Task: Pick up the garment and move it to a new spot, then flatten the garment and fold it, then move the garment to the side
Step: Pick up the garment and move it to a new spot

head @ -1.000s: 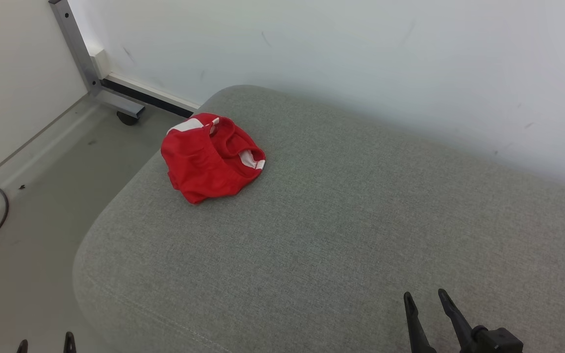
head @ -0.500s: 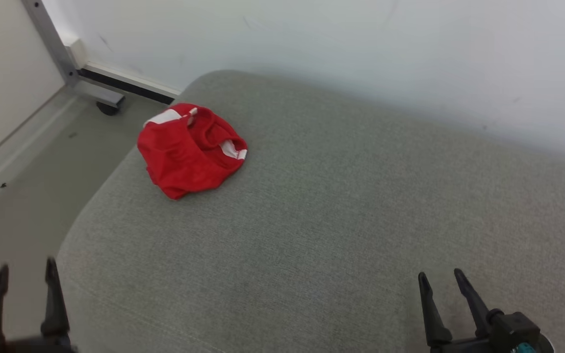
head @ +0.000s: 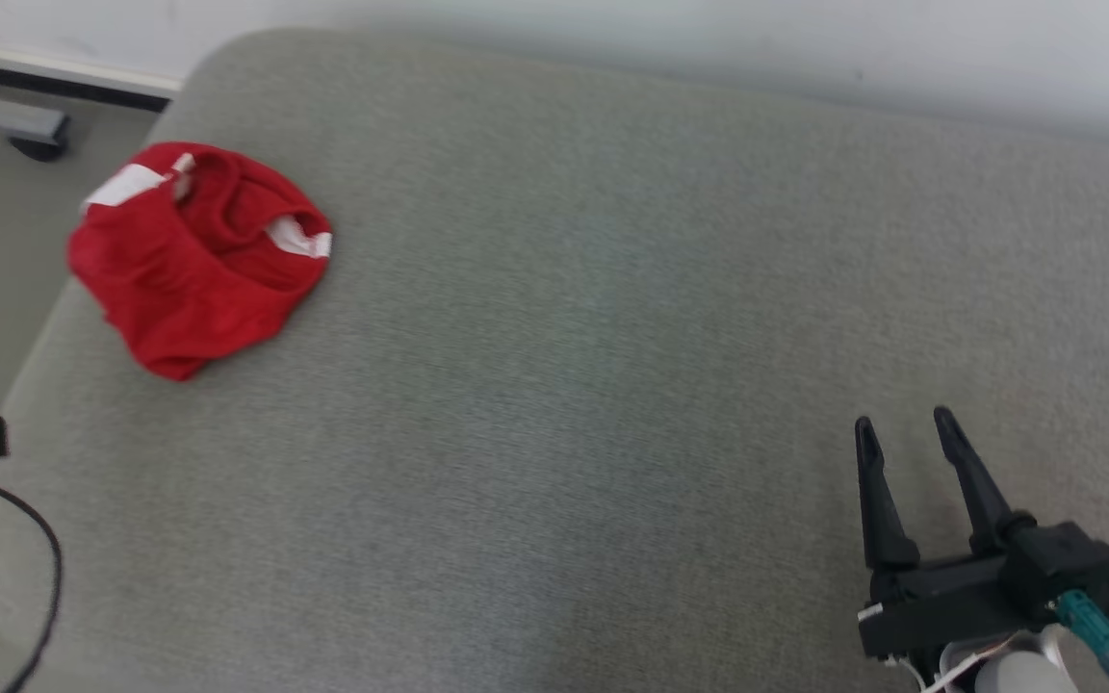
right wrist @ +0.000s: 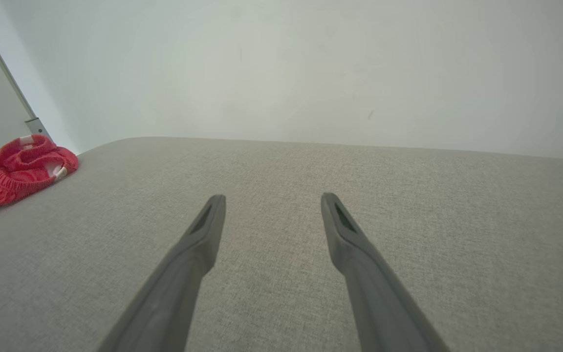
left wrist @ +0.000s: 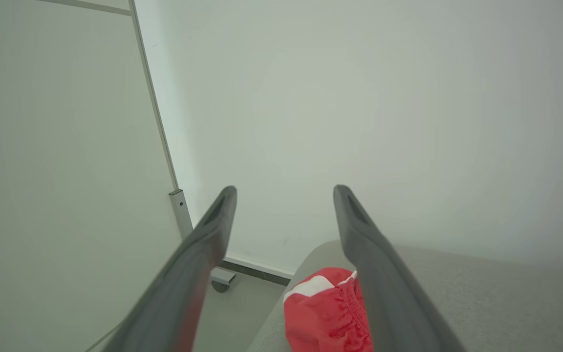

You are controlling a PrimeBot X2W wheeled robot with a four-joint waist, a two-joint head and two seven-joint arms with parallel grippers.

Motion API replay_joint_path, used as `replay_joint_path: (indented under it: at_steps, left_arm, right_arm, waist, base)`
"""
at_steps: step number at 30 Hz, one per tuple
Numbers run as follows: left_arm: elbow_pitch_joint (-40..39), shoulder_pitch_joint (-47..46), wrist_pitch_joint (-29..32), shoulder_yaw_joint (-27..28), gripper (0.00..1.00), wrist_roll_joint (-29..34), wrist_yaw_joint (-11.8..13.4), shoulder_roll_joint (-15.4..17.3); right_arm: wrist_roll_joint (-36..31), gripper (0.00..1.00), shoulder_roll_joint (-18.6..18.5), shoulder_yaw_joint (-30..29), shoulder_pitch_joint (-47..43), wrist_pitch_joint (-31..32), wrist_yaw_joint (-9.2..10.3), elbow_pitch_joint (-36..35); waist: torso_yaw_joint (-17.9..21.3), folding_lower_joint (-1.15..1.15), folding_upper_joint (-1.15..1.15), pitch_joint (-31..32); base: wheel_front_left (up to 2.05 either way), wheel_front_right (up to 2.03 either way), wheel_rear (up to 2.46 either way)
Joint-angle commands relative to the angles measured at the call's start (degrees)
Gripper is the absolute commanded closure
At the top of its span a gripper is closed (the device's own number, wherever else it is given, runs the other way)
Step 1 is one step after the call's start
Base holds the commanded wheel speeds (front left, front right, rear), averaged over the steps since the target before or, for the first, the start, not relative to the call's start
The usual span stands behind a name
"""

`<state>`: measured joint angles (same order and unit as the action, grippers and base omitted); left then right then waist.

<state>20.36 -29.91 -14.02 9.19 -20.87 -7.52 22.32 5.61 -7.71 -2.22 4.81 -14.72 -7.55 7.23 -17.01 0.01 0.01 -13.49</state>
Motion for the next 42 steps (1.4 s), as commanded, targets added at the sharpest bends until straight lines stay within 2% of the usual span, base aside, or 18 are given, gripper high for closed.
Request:
replay_joint_path:
  at_steps: [1, 6, 14, 21, 31, 32, 33, 36, 42]
  left_arm:
    - [0.7, -1.6, 0.5, -0.5, 0.00, -0.4, 0.1, 1.0]
    - [5.6, -8.6, 2.3, -2.9, 0.00, -2.3, 0.1, 5.9]
    - [17.5, -15.8, 7.0, -5.6, 0.00, -6.8, 0.1, 10.2]
    - [28.5, -18.9, 13.4, -9.9, 0.00, -11.2, 0.1, 11.7]
    - [35.2, -18.7, 20.8, -15.3, 0.00, -19.6, 0.1, 10.5]
    - [36.0, -18.4, 21.0, -16.5, 0.94, -19.7, 0.1, 10.6]
    - [36.4, -18.3, 20.9, -17.0, 1.00, -19.9, 0.1, 10.6]
    - [36.7, -18.7, 19.8, -17.9, 1.00, -19.7, 0.1, 11.0]
    - [36.6, -21.7, 11.0, -18.7, 1.00, -18.3, 0.1, 12.2]
  right_arm:
    - [-0.5, 0.00, -0.1, 0.0, 1.2, -0.1, 0.15, -0.7]
    - [-1.3, 0.00, -0.1, -1.2, 2.6, -0.1, 0.15, -3.6]
    - [-2.3, 0.00, 0.3, -2.1, 3.1, 0.9, 0.15, -8.2]
    - [-2.7, 0.00, 0.1, -2.5, 3.2, 1.8, 0.15, -10.4]
    - [-3.1, 0.00, 0.4, -2.3, 3.1, 2.5, 0.15, -11.3]
    - [-3.0, 0.00, 0.4, -2.1, 3.2, 2.5, 0.15, -11.4]
    - [-3.0, 0.00, 0.3, -2.0, 3.1, 2.6, 0.15, -11.4]
    - [-2.8, 0.00, 0.0, -2.1, 2.9, 2.7, 0.15, -11.4]
    - [-2.3, 0.00, 0.2, -2.2, 2.6, 2.7, 0.15, -10.6]
  waist:
    - [7.1, -0.01, -0.01, -7.3]
    - [10.6, -0.01, -0.01, -11.3]
    - [13.9, -0.01, -0.01, -14.2]
    - [15.0, -0.01, -0.01, -14.8]
    - [15.6, -0.01, -0.01, -14.3]
    - [15.8, -0.01, -0.01, -14.2]
    - [15.8, -0.01, -0.01, -14.1]
    - [15.9, -0.01, -0.01, -13.8]
    - [15.7, -0.01, -0.01, -11.4]
  base:
    - [0.00, 0.00, 0.00]
    - [0.00, 0.00, 0.00]
    - [0.00, 0.00, 0.00]
    - [0.00, 0.00, 0.00]
    - [0.00, 0.00, 0.00]
    - [0.00, 0.00, 0.00]
    - [0.00, 0.00, 0.00]
    - [0.00, 0.00, 0.00]
    - [0.00, 0.00, 0.00]
